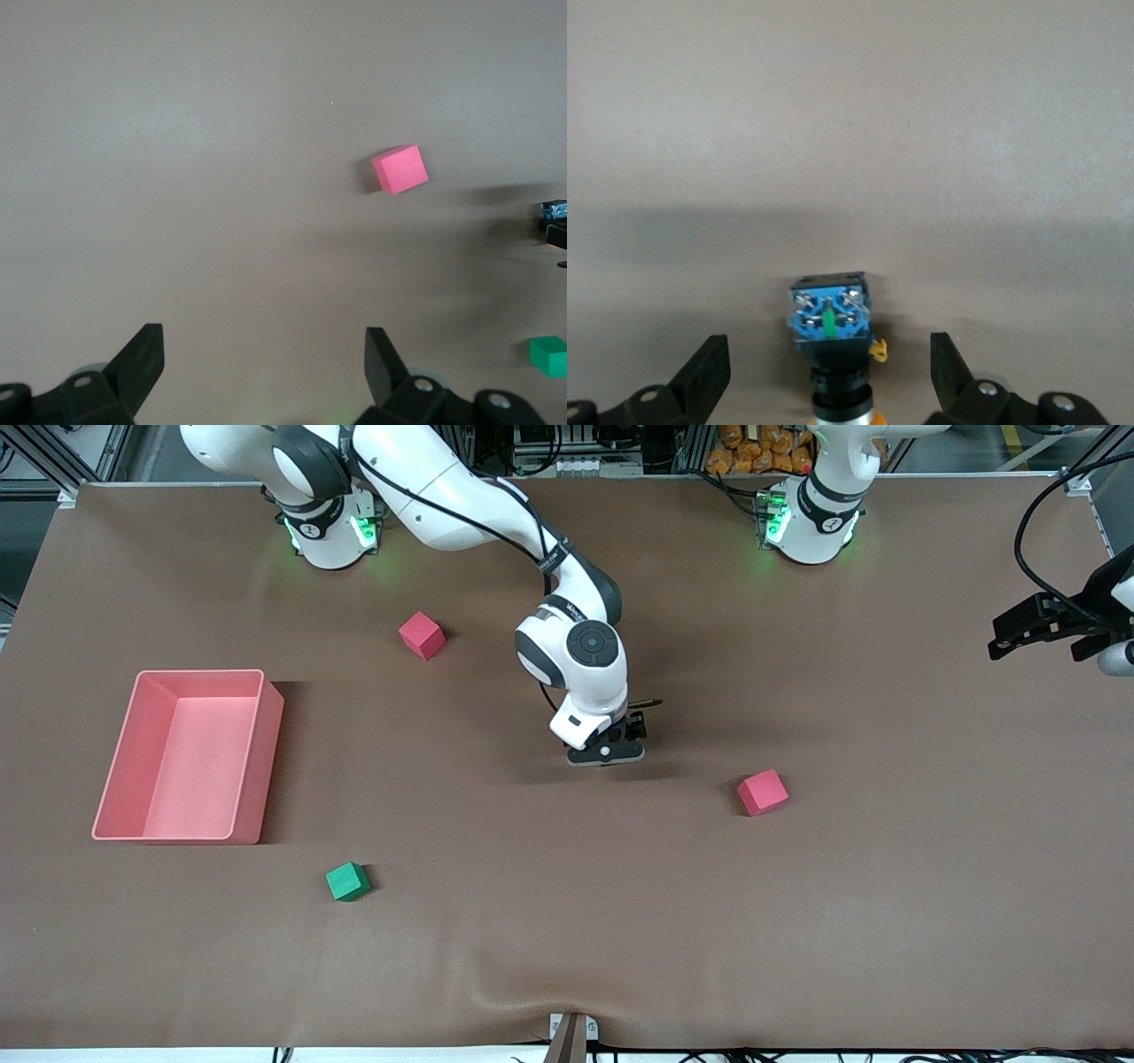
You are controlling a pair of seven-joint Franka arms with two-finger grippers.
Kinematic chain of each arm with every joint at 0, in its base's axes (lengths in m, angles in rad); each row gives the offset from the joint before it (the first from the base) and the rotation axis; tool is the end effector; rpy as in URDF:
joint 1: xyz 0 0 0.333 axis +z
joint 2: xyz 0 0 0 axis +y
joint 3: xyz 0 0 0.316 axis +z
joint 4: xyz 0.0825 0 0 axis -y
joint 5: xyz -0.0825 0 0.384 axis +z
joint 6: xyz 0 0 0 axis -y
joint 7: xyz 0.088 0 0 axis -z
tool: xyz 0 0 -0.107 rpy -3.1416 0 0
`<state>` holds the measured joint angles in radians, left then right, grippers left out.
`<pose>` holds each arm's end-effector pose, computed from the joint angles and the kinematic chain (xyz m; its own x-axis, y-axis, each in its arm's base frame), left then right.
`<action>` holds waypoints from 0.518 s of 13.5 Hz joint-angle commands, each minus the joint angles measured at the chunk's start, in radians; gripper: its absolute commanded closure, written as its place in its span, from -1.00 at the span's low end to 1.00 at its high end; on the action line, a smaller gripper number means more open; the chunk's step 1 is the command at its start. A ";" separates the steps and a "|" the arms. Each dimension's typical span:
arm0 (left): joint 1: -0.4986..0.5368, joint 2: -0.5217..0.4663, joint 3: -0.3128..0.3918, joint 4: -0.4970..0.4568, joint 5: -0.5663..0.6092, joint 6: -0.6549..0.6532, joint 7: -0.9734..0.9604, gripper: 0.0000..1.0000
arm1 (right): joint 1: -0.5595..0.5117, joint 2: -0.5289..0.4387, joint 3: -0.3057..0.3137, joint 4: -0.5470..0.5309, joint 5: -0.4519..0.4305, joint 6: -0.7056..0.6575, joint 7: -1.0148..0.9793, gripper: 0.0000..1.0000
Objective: Place and upright button with both arms
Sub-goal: 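Lower the switch onto the table and open the right gripper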
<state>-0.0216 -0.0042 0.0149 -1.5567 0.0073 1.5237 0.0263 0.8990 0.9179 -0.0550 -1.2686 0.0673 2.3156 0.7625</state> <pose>0.5485 -0.0028 0.6294 0.9990 -0.0326 -0.0290 -0.0328 -0.9994 -0.0065 0.4979 0.5787 0.2109 0.9945 0.0590 0.0863 0.0674 -0.9929 -0.0980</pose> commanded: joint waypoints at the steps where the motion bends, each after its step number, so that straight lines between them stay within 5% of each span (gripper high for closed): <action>1: -0.011 0.006 0.002 0.017 -0.016 -0.017 0.015 -1.00 | -0.026 -0.048 0.000 0.009 0.005 -0.028 0.006 -1.00; 7: -0.029 0.032 0.002 0.023 -0.015 -0.013 0.003 -1.00 | -0.182 -0.214 -0.008 0.005 0.006 -0.192 -0.080 -1.00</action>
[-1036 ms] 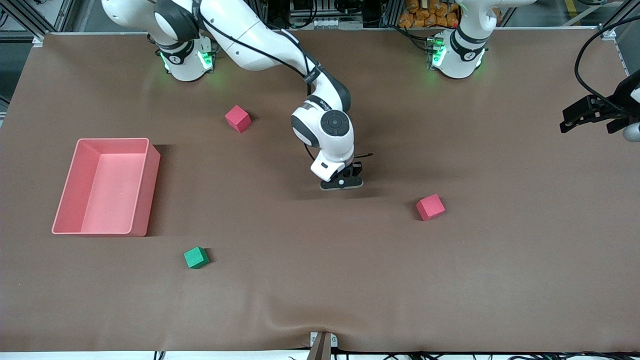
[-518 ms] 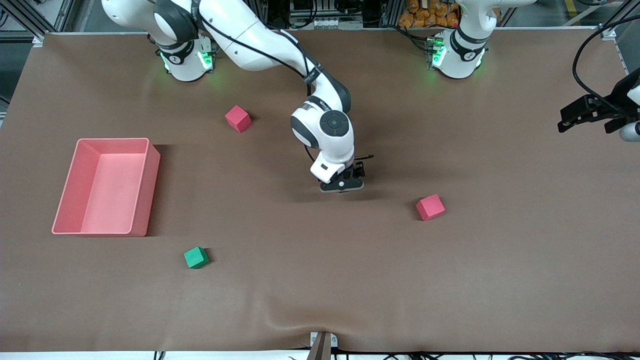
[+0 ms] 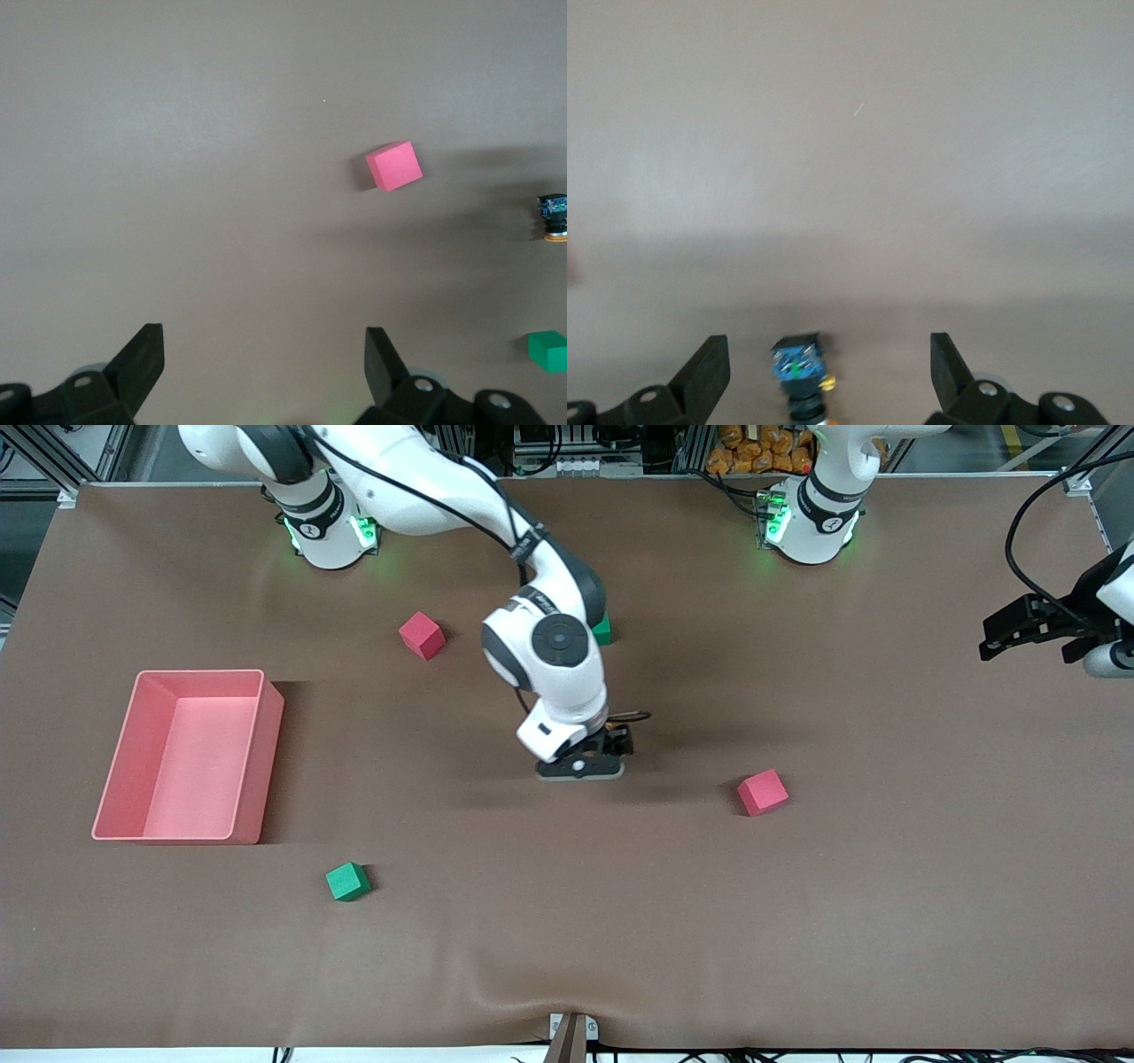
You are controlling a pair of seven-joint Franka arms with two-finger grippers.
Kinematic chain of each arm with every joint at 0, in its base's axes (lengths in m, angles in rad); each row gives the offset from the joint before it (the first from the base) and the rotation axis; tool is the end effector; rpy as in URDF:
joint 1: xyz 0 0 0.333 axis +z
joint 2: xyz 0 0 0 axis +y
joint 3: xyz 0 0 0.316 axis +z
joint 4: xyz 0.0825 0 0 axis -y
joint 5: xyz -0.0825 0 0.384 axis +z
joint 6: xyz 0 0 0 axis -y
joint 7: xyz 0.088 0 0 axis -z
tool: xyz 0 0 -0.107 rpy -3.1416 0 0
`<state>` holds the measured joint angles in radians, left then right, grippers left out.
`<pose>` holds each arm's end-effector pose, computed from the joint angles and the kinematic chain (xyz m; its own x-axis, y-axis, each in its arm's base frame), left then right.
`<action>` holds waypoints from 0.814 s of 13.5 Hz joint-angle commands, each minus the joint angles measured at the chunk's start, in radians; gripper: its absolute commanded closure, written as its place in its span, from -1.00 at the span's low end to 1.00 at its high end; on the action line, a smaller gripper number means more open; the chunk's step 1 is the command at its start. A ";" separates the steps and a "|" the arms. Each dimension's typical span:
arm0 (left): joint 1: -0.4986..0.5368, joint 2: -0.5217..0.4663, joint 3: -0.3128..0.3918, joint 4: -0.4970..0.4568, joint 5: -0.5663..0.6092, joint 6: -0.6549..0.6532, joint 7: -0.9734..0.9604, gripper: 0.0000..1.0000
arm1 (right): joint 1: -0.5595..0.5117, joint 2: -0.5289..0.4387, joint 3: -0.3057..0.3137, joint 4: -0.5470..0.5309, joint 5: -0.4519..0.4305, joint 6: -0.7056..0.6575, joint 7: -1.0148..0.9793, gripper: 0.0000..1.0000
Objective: Place and upright button with both arms
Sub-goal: 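Lower the switch onto the table and open the right gripper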
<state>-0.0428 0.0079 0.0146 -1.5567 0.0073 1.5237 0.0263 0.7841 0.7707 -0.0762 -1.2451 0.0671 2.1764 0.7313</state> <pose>0.5518 -0.0148 0.6227 0.9977 -0.0541 -0.0411 -0.0544 -0.9985 -0.0063 0.5695 0.5115 0.3209 0.9926 -0.0377 0.1155 -0.0245 -0.9932 -0.1138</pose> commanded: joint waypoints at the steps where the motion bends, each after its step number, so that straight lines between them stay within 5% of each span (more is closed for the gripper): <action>1: -0.009 0.020 0.001 0.026 -0.015 -0.011 0.001 -1.00 | -0.109 -0.091 0.013 -0.020 0.010 -0.084 -0.099 -1.00; 6: -0.009 0.015 0.002 0.079 -0.015 -0.008 0.053 -1.00 | -0.307 -0.201 0.013 -0.025 0.011 -0.260 -0.377 -1.00; 11: -0.025 0.032 0.001 0.093 -0.047 0.013 0.064 -1.00 | -0.515 -0.361 0.012 -0.103 0.006 -0.352 -0.420 -1.00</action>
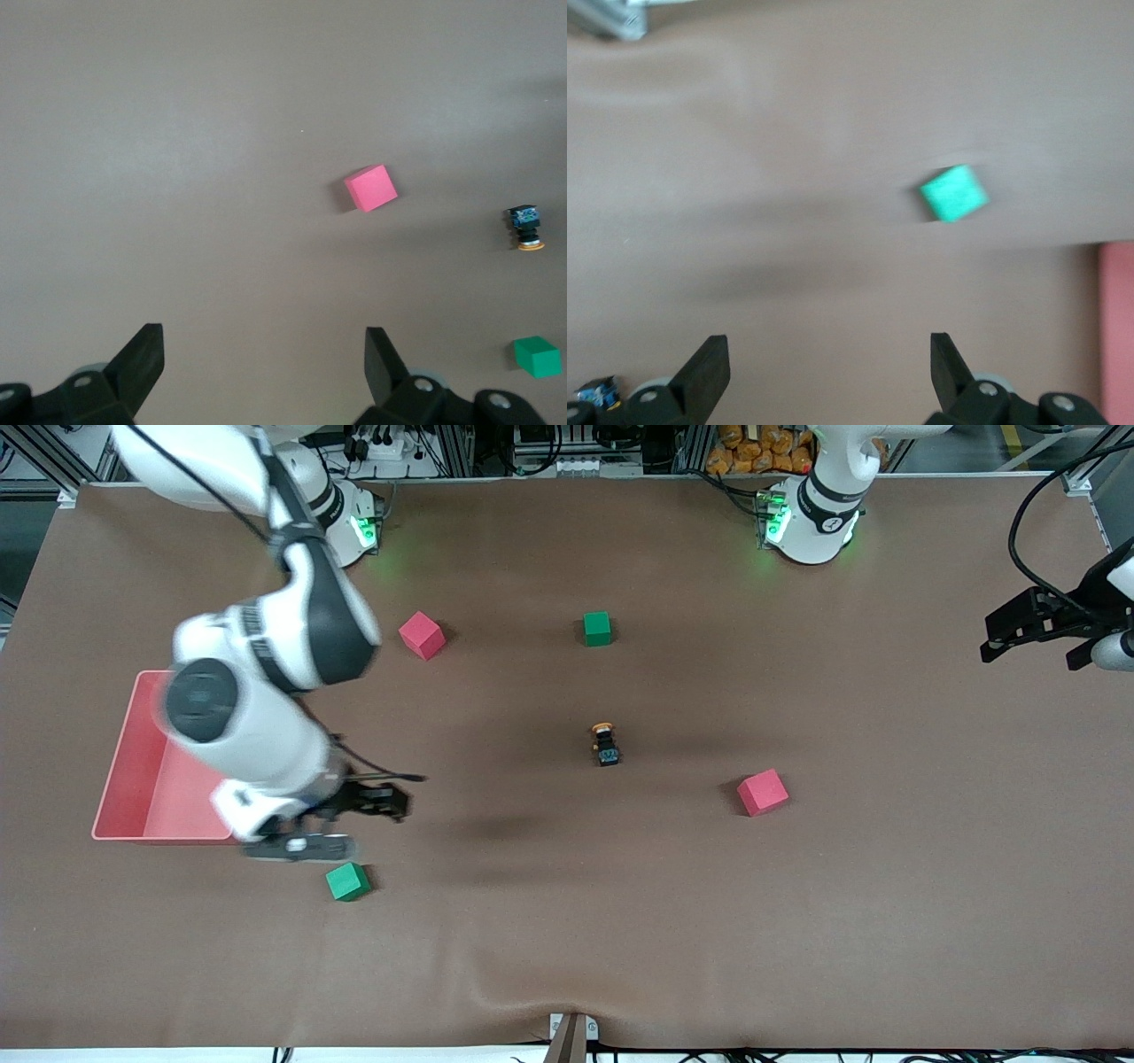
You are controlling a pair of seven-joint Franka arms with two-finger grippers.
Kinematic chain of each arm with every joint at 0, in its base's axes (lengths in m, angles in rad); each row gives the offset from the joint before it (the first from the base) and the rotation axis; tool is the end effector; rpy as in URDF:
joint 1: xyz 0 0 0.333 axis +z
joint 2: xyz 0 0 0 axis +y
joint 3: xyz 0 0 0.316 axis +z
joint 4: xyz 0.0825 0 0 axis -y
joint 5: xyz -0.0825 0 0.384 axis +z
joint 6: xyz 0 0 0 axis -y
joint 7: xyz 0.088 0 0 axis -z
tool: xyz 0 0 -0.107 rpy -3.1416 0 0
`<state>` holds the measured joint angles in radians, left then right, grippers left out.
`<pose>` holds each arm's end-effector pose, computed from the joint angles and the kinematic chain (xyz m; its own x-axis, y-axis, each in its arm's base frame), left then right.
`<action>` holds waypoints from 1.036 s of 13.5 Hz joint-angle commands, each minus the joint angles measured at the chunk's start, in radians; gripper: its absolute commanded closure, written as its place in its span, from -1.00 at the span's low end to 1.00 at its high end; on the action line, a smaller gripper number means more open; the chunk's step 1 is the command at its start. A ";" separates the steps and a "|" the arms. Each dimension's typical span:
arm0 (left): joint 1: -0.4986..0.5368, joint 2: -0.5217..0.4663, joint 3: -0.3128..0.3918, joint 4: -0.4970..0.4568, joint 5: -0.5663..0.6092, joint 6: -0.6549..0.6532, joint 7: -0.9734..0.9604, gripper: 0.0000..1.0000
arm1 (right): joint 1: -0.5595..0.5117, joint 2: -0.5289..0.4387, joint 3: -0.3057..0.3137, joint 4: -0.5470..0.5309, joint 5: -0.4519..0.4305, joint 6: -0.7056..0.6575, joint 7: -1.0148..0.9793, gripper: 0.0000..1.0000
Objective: Place and upright button with both arms
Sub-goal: 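Retract the right gripper while the left gripper reaches toward the switch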
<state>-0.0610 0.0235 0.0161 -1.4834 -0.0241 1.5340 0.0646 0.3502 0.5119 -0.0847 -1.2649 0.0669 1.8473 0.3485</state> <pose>0.5580 -0.0279 0.6493 0.9935 -0.1101 0.0286 -0.1108 -0.9936 0.0219 0.6845 0.2055 0.4707 0.9944 -0.0878 0.0595 -0.0850 -0.9953 -0.0472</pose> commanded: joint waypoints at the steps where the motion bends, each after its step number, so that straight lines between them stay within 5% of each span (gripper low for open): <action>1: -0.022 0.024 0.001 0.019 -0.017 0.006 0.024 -1.00 | -0.111 -0.119 0.020 -0.088 0.007 -0.058 -0.074 -1.00; 8: -0.098 0.113 -0.027 0.017 -0.020 0.006 -0.099 -1.00 | -0.243 -0.289 0.019 -0.198 0.004 -0.172 -0.218 -1.00; 14: -0.189 0.199 -0.065 0.017 -0.023 0.144 -0.284 -1.00 | -0.298 -0.395 0.023 -0.206 0.002 -0.453 -0.411 -1.00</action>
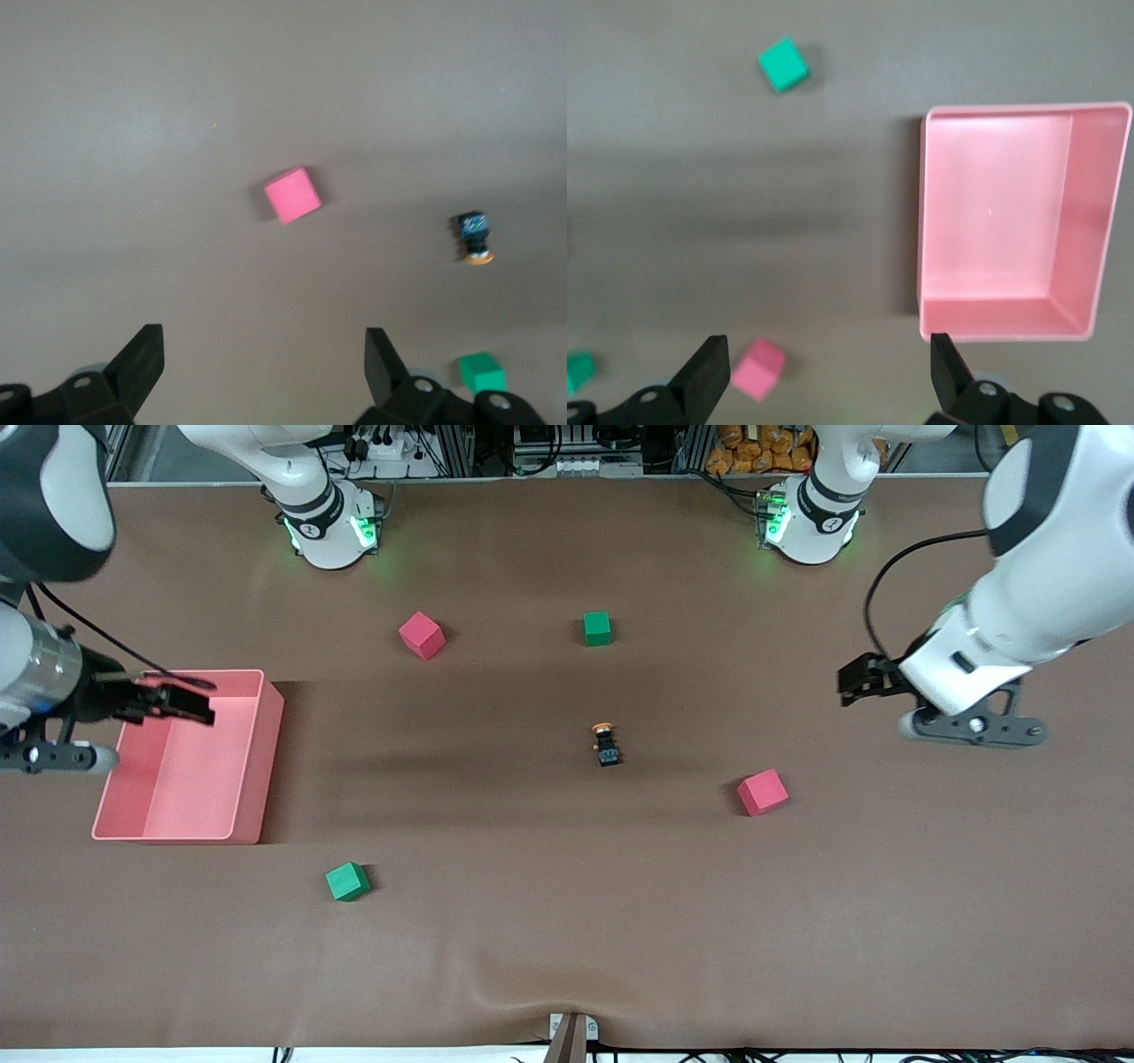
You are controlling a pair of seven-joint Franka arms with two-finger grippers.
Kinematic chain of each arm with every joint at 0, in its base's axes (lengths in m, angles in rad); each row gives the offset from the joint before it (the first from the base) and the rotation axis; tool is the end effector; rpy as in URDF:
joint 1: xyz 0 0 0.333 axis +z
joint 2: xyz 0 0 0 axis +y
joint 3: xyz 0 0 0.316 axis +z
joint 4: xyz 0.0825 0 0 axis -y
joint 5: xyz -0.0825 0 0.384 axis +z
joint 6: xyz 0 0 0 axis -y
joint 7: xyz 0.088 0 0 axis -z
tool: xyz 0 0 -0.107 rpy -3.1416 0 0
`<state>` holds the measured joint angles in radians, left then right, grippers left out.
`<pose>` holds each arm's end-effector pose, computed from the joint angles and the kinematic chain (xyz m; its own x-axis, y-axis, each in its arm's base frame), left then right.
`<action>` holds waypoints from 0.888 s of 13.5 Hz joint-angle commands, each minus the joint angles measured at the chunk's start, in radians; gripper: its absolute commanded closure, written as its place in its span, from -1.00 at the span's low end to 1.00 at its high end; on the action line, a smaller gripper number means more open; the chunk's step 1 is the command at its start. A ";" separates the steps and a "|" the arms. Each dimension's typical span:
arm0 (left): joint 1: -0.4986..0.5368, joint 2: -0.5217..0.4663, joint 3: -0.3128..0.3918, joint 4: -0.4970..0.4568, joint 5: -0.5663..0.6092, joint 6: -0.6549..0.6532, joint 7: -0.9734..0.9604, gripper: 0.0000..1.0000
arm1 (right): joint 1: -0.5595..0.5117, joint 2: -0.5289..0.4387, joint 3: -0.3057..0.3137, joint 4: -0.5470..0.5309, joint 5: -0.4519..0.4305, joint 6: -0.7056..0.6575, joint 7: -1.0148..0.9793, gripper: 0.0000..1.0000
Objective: Place and upright button with both arms
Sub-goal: 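Retract the right gripper while the left gripper reaches toward the switch, then lower the left gripper over the switch and close on its body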
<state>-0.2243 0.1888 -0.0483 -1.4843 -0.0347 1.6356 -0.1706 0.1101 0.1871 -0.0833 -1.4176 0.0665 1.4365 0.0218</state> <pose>0.5917 -0.1664 0.5607 0.9941 -0.0990 -0.0442 -0.0974 -0.9946 0.0366 0.5945 0.0284 0.5778 0.9858 0.0124 -0.1677 0.0045 -0.9989 -0.0473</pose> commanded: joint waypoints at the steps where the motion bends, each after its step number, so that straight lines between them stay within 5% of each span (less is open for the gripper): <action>1: -0.047 0.052 -0.002 0.016 -0.013 0.070 -0.087 -1.00 | -0.084 -0.086 0.023 -0.058 0.007 -0.059 -0.094 -1.00; 5: -0.142 0.092 -0.002 -0.007 -0.005 0.170 -0.228 -1.00 | -0.096 -0.153 0.027 -0.080 0.003 -0.021 -0.085 -1.00; 9: -0.246 0.093 -0.001 -0.155 0.041 0.413 -0.415 -1.00 | -0.170 -0.178 0.046 -0.066 -0.001 -0.063 -0.095 -1.00; 12: -0.354 0.133 -0.002 -0.232 0.201 0.552 -0.689 -1.00 | -0.153 -0.175 0.051 -0.037 -0.085 -0.067 -0.085 -1.00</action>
<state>-0.5187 0.3095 -0.0571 -1.6700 0.0673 2.1230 -0.7144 -0.0328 0.0329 -0.0643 -1.4570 0.0334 1.3780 -0.0668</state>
